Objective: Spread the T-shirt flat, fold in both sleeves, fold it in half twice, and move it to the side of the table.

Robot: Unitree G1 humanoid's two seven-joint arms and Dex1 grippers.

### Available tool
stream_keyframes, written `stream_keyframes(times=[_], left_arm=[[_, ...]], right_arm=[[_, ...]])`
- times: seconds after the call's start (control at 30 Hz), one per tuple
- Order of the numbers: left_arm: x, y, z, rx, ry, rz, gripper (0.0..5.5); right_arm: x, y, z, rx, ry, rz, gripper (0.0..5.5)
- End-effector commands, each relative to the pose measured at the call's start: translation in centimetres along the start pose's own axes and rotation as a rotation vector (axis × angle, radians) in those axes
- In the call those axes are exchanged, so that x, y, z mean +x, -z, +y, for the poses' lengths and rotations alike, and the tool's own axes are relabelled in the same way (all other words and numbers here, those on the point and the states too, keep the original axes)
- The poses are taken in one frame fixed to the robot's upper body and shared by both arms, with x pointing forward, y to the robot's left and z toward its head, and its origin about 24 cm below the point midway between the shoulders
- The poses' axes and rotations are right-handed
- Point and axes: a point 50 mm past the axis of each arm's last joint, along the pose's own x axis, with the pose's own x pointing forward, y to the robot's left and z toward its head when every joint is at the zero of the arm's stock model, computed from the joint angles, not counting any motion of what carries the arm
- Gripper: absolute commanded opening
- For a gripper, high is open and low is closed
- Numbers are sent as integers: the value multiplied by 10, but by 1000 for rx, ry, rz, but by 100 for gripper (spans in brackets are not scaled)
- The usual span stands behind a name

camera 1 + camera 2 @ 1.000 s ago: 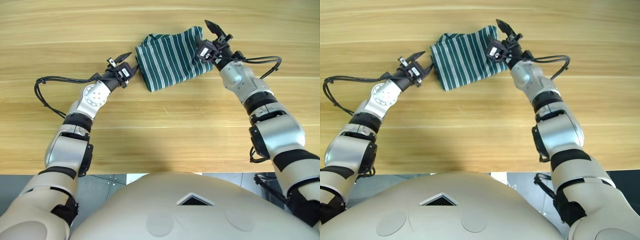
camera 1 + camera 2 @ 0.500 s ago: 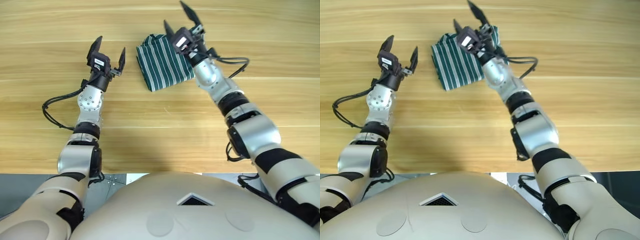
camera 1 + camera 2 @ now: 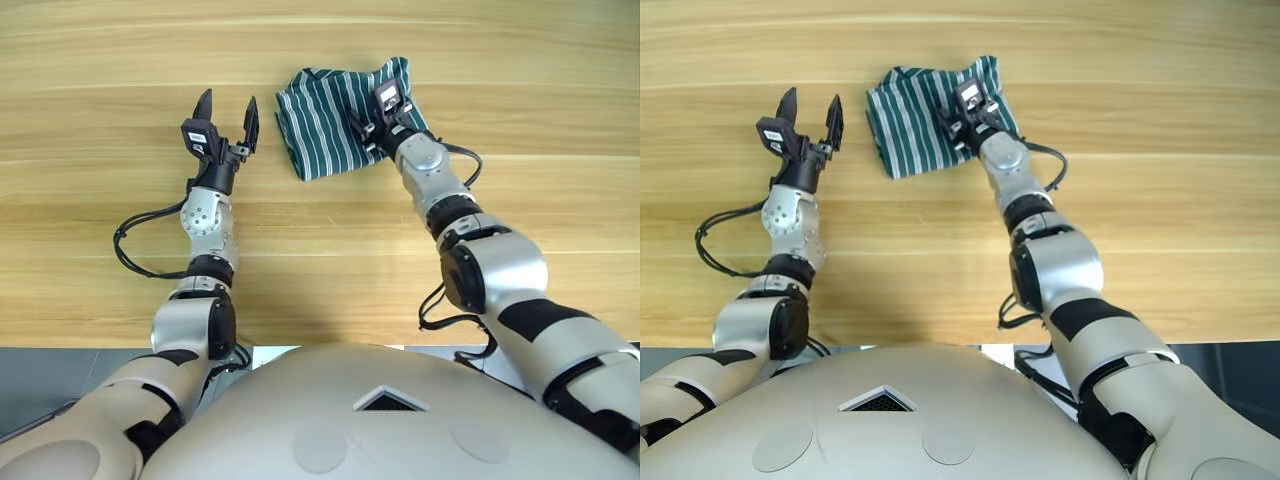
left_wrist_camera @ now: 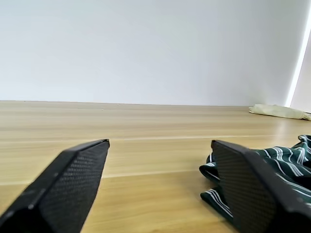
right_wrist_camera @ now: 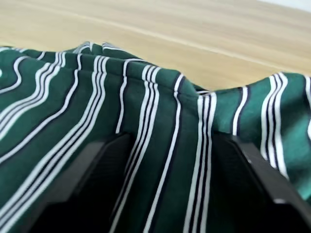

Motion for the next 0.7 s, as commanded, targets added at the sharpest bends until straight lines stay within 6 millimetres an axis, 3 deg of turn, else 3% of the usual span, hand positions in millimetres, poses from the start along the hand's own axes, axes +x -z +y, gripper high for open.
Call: stream_keyframes(times=[0.03, 0.13, 0.2, 0.27, 0.33, 0.43, 0.57, 0.7], left_arm=[[-13, 0, 7, 4, -51, -23, 389], [-27, -7, 28, 23, -153, -67, 389], [-35, -9, 35, 16, -203, -76, 389], [-44, -2, 29, 13, -211, -43, 389], [-52, 3, 24, -12, -236, -32, 389], [-60, 3, 20, -7, -259, -40, 389], [-71, 1, 26, 8, -306, -40, 389], [-77, -2, 33, 36, -341, -40, 389]], right_arm=[[-31, 45, -70, 229, 428, 253, 311], [-74, 55, -138, 348, 918, 287, 311], [-103, 66, -165, 420, 1145, 315, 311], [-138, 85, -184, 518, 1359, 353, 311], [-160, 99, -191, 610, 1492, 378, 311], [-177, 113, -192, 674, 1603, 414, 311], [-183, 121, -187, 746, 1679, 436, 311], [-180, 108, -193, 754, 1718, 339, 311]])
